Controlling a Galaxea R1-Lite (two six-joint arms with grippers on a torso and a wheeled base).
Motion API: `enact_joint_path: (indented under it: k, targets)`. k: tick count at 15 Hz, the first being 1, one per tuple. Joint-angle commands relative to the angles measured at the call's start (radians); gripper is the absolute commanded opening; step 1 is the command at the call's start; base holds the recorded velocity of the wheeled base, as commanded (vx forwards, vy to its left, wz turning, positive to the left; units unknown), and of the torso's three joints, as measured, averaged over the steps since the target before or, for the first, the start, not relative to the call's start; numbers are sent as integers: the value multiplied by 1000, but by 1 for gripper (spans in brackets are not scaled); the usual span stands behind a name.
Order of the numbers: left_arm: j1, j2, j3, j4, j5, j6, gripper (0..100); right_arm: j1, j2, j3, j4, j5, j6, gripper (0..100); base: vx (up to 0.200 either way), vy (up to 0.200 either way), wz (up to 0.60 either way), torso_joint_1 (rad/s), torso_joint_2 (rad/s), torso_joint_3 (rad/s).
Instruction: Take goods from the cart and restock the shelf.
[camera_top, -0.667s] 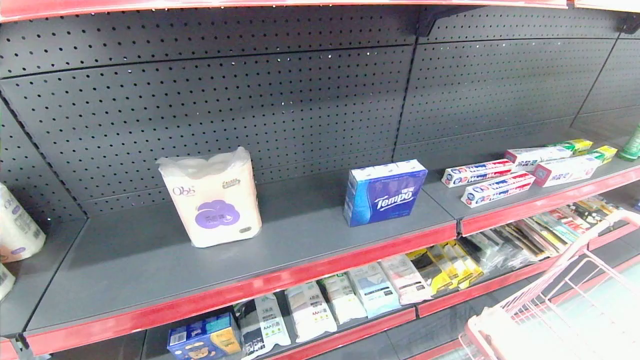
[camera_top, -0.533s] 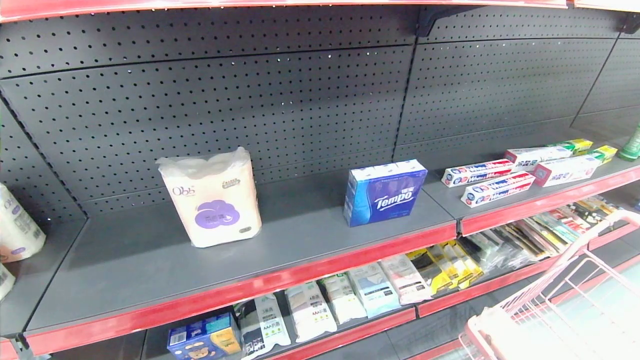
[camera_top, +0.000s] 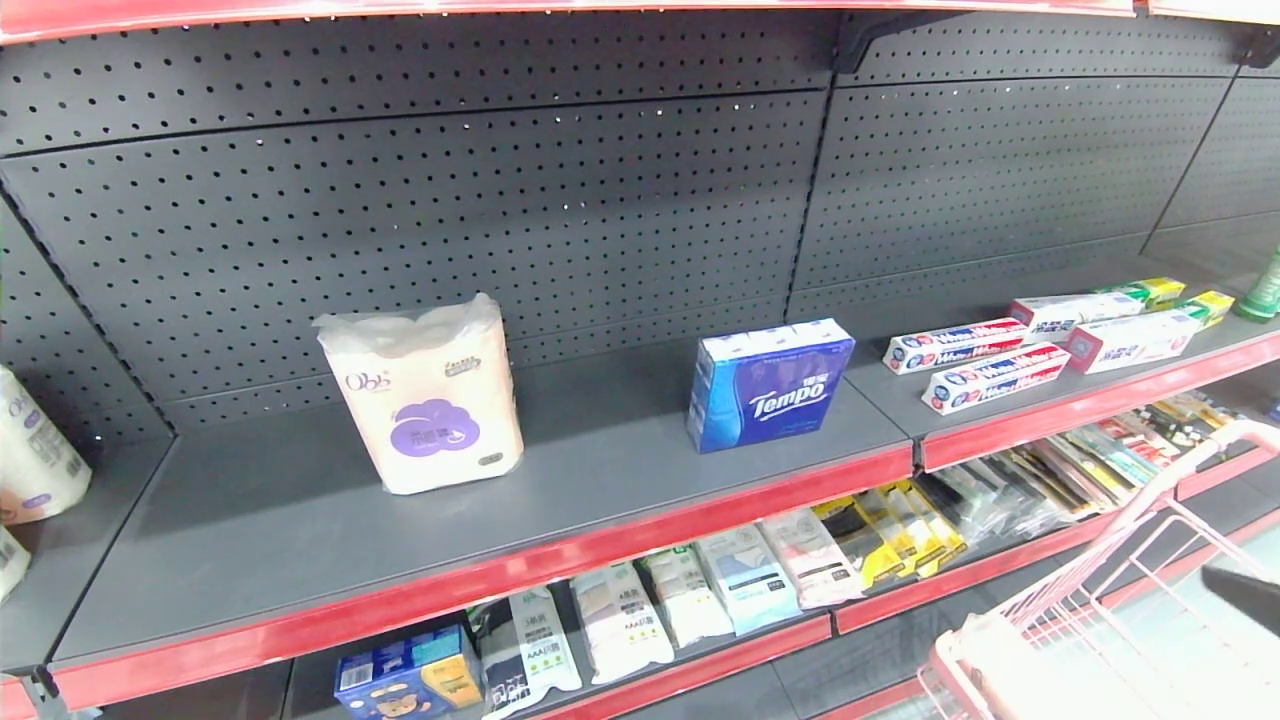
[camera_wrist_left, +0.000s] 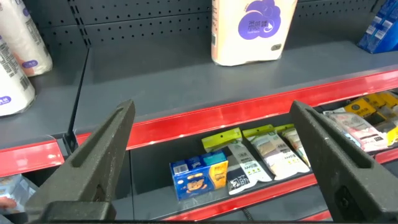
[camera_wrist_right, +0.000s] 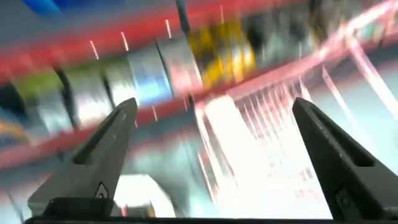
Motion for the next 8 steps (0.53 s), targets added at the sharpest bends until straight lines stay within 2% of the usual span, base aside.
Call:
enact_joint_path:
  k: [1, 3, 4, 6, 8]
  targets:
    - [0, 2, 0, 0, 0, 0, 100, -212, 497, 23, 34, 24, -305, 100, 0, 0, 0, 0, 0, 0]
    - [0, 2, 0, 0, 0, 0, 100, -284, 662, 78, -133, 25, -473, 100, 0, 0, 0, 0, 0, 0]
    - [0, 2, 0, 0, 0, 0, 100, -287, 718, 107, -213, 25, -533, 100, 0, 0, 0, 0, 0, 0]
    - [0, 2, 0, 0, 0, 0, 100, -277, 808, 135, -284, 27, -584, 100, 0, 0, 0, 0, 0, 0]
    - [0, 2, 0, 0, 0, 0, 100, -249, 937, 138, -411, 25, -584, 100, 0, 0, 0, 0, 0, 0]
